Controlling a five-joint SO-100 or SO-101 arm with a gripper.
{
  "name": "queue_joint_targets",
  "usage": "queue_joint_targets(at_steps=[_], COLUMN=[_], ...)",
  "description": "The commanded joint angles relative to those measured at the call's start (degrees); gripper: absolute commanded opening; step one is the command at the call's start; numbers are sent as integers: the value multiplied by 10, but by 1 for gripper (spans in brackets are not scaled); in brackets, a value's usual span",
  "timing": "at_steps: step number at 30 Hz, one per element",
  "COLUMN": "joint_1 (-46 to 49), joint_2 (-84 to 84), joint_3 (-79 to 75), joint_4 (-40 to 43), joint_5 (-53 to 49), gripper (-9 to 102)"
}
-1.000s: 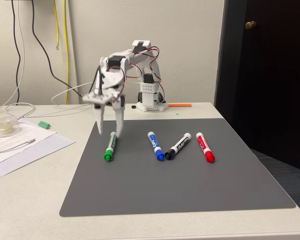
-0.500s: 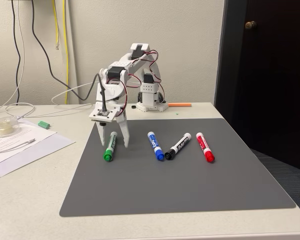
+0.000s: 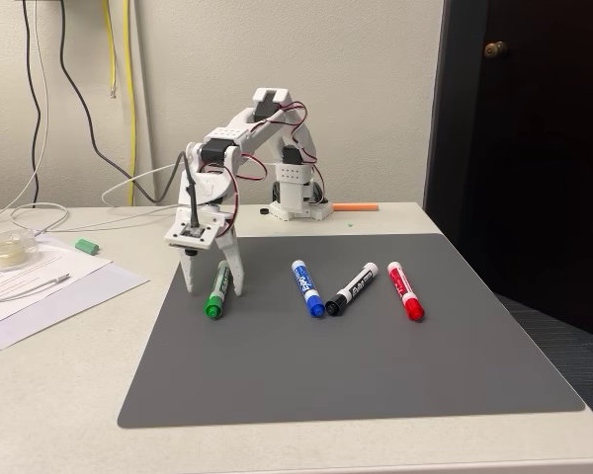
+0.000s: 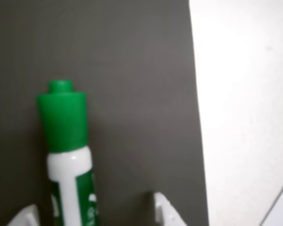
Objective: Pick up the green marker.
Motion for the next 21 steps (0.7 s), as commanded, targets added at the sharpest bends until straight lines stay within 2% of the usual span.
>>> queue_joint_targets(at_steps=[1, 21], joint_1=[1, -25], joint_2=[11, -41], joint_3=[-22, -27], joint_4=[9, 6], joint_5=[-4, 6], gripper=[37, 32])
